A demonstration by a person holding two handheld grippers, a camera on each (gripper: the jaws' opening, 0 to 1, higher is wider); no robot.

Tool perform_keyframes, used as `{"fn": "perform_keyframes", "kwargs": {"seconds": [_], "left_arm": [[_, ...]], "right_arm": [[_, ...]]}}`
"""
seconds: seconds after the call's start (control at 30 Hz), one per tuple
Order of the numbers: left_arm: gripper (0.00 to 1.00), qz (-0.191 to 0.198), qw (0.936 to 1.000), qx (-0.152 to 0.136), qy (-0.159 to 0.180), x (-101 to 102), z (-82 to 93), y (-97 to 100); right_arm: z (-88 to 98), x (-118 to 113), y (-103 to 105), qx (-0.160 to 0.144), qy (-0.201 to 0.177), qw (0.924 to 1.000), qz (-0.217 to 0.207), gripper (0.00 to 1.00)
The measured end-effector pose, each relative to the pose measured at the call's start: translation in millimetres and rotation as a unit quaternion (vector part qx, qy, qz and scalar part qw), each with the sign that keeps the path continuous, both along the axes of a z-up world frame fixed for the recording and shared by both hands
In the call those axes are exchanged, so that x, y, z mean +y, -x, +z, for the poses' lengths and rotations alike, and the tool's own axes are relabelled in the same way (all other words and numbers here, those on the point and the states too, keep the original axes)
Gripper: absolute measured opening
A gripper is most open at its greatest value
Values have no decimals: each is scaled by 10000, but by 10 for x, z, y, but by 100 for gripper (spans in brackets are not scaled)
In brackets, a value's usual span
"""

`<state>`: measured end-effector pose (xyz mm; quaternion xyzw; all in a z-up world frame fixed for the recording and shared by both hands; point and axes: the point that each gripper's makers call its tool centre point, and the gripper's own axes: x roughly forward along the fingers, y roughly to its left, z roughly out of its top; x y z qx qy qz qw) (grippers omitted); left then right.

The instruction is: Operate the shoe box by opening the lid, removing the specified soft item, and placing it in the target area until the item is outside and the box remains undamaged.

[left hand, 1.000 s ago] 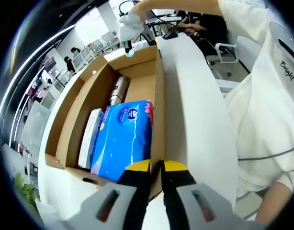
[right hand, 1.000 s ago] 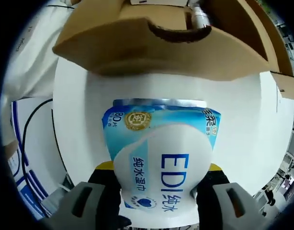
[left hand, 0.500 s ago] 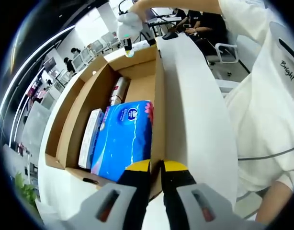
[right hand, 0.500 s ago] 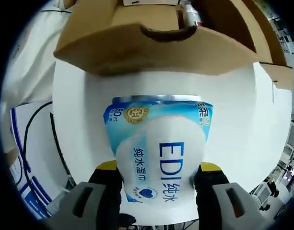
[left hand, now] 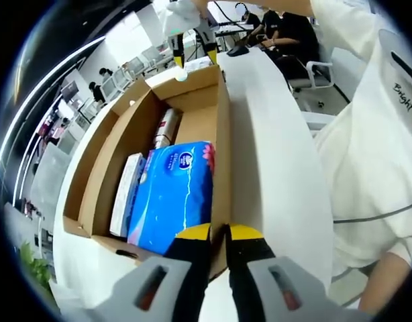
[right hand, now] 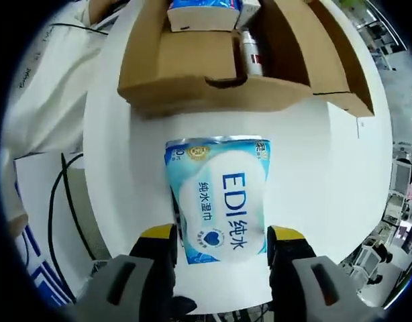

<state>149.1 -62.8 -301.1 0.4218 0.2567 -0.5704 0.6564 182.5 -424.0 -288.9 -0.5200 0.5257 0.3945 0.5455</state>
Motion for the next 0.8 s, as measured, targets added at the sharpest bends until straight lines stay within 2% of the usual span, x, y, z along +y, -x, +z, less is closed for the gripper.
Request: {"fn": "perform_keyframes", "kwargs": {"seconds": [0.1,0.2,0.33,0.43,0.53,0.63,0.73,0.8], "left_arm": [[7,29,10000,49,55,-4,4,1],[7,43,10000,63,61,-5,5,1],[7,42,9999,72,77,-7,7,2],[7,57,9999,78,107,-10,10,1],[7,36,9998,45,172,-14,16,2],[7,46,9999,57,136,-16,15,-3],[7,59,9999,66,114,-13,14,-6],[7,76,9999,63,125,-11,15,-8]], "right_arm": [[25,-47,-3,-97,47,9999,-62,53],[92,-28,9,-197,-61,9997,-119,53],[177,129,-85,-459,-581,9972,-124,52],[265,185,-117,-597,-845,9941,-315,50],[368,187,-121,-833,-847,9928,-163,48],[436,244,-83,-885,-977,9913,-63,44],[505,292,-62,-918,-992,9908,71,32],[527,304,-90,-1015,-963,9900,156,32]]}}
